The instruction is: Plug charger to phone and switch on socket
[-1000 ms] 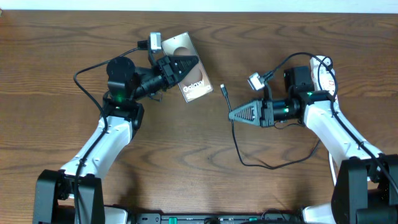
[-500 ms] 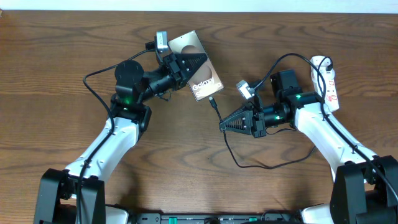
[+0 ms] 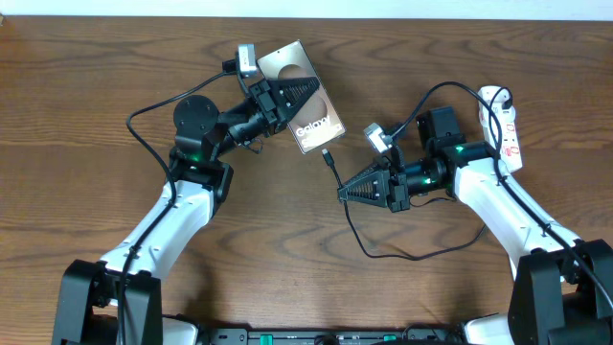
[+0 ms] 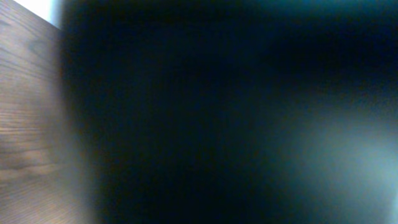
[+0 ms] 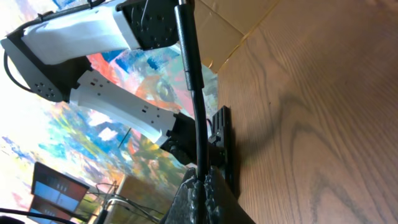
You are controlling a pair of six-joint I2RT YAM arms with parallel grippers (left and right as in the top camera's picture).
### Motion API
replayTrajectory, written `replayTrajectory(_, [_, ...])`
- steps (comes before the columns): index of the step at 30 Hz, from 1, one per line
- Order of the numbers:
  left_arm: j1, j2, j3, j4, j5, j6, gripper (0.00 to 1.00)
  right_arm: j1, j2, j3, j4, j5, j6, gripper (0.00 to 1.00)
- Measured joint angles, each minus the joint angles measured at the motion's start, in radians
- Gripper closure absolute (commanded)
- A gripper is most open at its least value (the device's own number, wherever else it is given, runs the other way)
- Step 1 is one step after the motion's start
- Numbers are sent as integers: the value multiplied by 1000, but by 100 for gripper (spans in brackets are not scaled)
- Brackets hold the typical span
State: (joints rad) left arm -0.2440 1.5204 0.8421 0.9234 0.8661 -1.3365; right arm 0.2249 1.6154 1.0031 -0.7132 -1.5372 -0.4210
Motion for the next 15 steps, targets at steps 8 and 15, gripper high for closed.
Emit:
replayTrajectory(8, [0,0,0,0,4,3,92,0,0,0,8,0,0,99])
replayTrajectory(15, [0,0,0,0,27,21,93,0,0,0,11,0,0,99])
